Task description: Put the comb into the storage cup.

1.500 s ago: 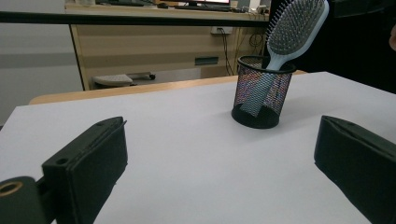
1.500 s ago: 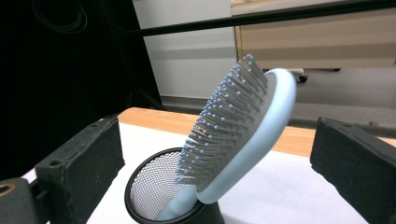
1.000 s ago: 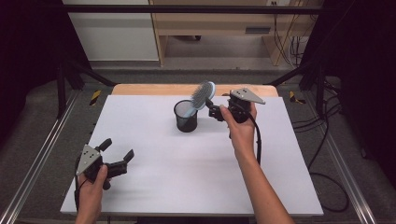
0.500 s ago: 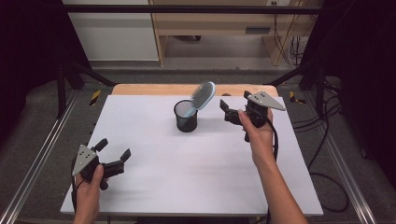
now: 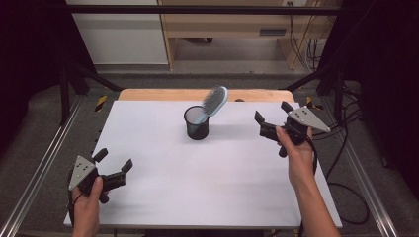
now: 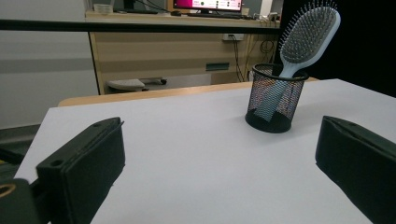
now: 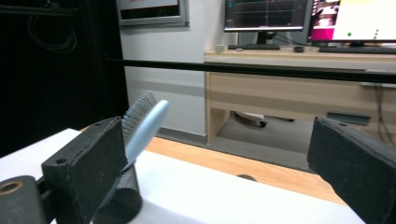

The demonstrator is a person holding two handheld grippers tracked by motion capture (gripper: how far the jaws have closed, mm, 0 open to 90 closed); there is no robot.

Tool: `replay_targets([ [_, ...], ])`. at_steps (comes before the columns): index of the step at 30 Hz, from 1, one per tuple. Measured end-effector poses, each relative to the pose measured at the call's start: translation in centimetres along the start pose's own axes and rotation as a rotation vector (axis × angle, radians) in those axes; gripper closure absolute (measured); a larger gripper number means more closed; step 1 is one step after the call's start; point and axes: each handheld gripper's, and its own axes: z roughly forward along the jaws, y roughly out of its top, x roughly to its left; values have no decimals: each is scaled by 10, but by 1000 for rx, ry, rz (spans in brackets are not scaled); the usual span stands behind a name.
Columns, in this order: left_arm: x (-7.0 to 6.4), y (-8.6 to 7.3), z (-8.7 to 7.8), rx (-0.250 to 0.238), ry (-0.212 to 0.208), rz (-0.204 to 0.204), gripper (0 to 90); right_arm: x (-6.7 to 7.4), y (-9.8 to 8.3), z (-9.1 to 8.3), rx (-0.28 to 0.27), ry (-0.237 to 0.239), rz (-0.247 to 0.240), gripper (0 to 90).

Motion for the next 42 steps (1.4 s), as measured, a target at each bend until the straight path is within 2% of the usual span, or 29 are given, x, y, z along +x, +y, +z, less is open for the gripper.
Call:
replay_targets([
  [5, 1, 0, -1, 7, 11, 4, 15, -14, -7, -17, -10, -23, 6, 43],
  [11, 1, -1, -6, -6, -7, -8, 14, -30, -19, -38, -25, -48, 13, 42],
  [19, 0, -2, -15, -11, -2, -10, 14, -44, -34, -58, -22, -81, 19, 40],
  [27, 2, -3, -17, -18, -5, -8, 14, -49, -50, -76, -1, -80, 1, 36],
  [36, -1, -3, -17, -20, -21, -1, 14, -53, -64, -92, 5, -79, 19, 36],
  [42, -4, -7, -25, -5, -24, -3, 14, -54, -72, -100, 14, -73, 12, 36],
])
